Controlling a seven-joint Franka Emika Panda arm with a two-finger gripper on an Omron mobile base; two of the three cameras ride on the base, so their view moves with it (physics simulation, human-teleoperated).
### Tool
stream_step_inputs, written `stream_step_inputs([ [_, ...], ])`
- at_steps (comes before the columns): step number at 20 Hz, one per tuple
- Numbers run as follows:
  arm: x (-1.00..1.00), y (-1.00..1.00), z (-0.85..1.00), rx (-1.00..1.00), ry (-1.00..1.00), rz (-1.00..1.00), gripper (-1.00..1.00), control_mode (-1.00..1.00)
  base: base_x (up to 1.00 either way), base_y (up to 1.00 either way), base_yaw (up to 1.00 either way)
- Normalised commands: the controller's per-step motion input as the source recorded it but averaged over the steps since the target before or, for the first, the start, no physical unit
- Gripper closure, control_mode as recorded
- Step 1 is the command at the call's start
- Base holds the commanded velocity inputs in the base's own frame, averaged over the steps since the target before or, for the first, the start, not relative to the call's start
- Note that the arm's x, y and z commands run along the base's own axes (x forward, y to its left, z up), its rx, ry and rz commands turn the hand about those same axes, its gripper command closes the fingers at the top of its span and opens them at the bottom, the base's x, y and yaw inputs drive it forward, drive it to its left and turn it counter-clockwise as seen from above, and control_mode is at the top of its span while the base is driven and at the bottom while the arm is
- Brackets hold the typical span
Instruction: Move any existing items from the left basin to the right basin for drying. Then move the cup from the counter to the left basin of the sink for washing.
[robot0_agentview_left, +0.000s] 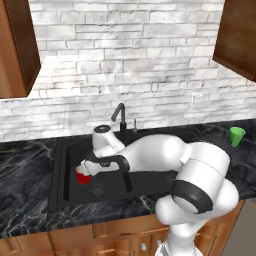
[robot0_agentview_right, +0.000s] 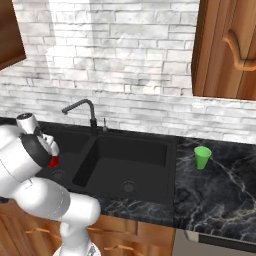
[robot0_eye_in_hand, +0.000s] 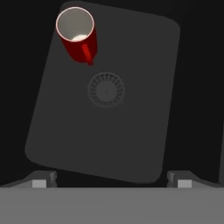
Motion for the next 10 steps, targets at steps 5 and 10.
stream_step_inputs([
  [5,0.08,0.07,-0.17,0.0,-0.01,0.0,-1.0,-1.0,0.0,0.0,0.0],
  [10,0.11,0.1,-0.24,0.0,-0.03,0.01,-1.0,-1.0,0.0,0.0,0.0],
])
